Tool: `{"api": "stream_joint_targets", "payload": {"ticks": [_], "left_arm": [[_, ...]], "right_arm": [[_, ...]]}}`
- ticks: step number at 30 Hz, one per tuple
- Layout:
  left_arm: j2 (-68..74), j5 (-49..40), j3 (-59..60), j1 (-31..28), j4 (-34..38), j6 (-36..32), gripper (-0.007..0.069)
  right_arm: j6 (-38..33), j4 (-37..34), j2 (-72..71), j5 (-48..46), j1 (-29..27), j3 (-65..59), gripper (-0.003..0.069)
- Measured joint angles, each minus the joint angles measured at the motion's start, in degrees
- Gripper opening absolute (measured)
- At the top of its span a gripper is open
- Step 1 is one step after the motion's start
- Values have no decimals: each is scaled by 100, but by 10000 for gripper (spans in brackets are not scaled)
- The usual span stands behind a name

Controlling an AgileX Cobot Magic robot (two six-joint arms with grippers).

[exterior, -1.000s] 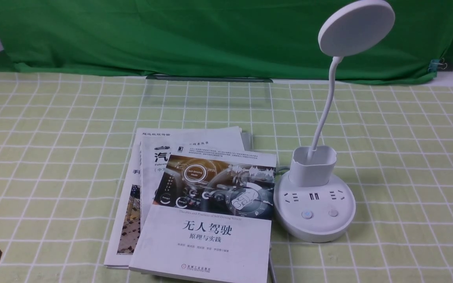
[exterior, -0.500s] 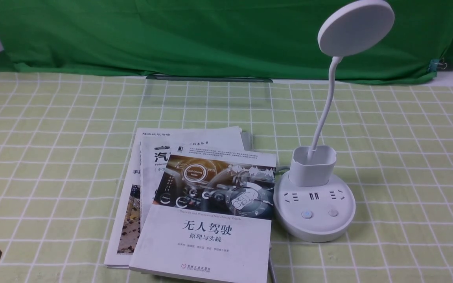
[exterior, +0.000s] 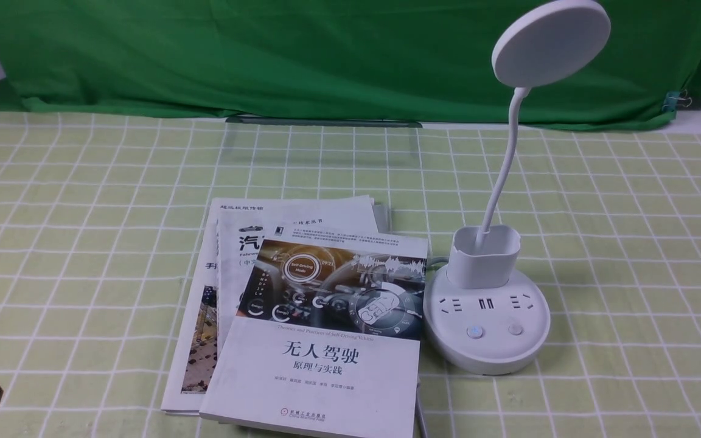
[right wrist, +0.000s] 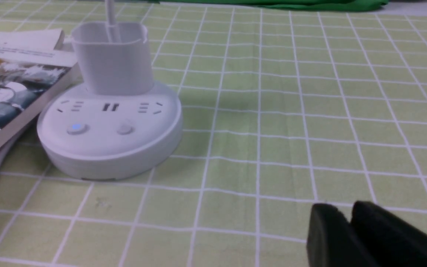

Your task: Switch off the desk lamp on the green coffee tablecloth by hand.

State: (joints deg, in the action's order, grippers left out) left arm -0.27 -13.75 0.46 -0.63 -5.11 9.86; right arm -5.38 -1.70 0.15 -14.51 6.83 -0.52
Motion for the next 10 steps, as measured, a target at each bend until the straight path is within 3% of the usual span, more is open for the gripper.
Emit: {"api": "stream_joint_targets", "payload": {"ticks": [10], "left_arm": [[0,0,0,0,0,0,410]], "right_arm": [[0,0,0,0,0,0,189]]}}
